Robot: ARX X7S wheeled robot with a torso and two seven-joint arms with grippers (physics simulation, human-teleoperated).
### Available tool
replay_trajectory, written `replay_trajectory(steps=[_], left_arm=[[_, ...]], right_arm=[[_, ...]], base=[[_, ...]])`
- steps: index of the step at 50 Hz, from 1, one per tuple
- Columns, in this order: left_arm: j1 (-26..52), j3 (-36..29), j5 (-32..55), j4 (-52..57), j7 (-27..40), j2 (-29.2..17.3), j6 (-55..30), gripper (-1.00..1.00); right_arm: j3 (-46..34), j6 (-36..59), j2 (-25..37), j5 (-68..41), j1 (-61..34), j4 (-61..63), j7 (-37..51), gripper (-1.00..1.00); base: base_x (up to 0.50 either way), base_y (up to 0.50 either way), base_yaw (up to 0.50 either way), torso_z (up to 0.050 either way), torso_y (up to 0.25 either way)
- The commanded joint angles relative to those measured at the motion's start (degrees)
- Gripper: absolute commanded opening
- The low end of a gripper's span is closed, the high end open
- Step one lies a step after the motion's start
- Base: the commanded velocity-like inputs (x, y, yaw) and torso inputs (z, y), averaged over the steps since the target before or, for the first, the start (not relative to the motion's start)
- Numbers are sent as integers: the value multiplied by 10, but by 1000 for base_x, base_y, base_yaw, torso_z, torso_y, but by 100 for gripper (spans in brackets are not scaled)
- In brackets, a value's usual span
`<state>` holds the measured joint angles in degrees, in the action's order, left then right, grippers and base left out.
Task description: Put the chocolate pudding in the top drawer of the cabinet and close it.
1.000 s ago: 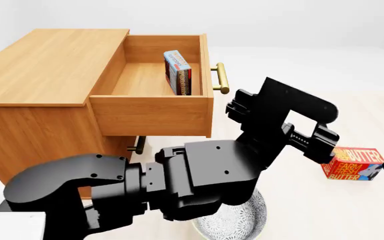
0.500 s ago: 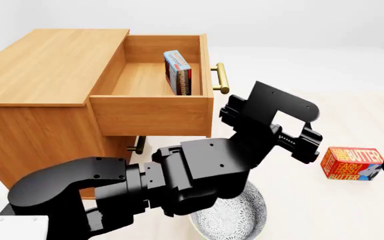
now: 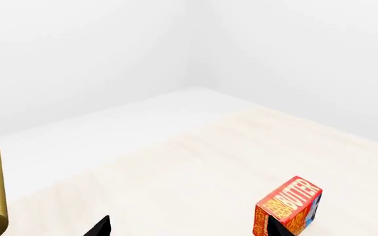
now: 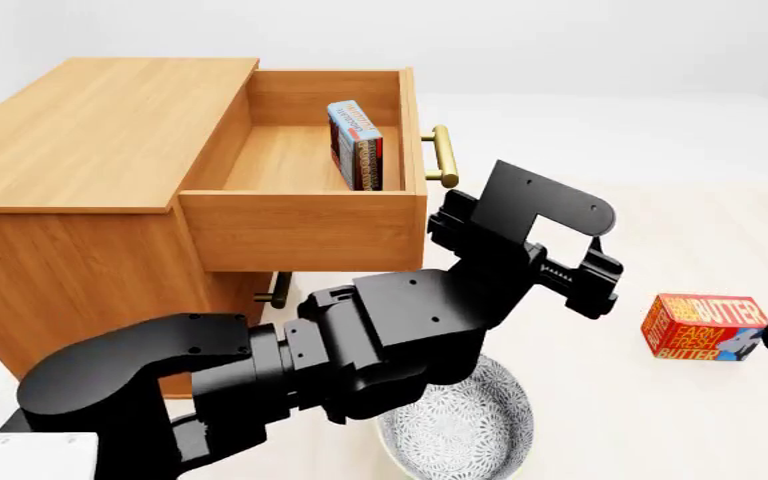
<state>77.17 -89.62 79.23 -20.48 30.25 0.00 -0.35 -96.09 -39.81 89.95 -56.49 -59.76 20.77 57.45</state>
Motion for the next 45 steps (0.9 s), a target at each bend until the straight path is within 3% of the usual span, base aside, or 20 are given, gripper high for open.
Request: replay_trajectory(steps=[1,45], left_arm=[[3,0,2,-25,-8,0,2,100],[-18,5,-28,-131,-14,-17,22,100]], right_arm=[[4,14,-1,0,-4,5,4,100],[-2,-13,0,7,11,-1,11,100]], base=[[0,0,0,0,0],[0,0,0,0,0]])
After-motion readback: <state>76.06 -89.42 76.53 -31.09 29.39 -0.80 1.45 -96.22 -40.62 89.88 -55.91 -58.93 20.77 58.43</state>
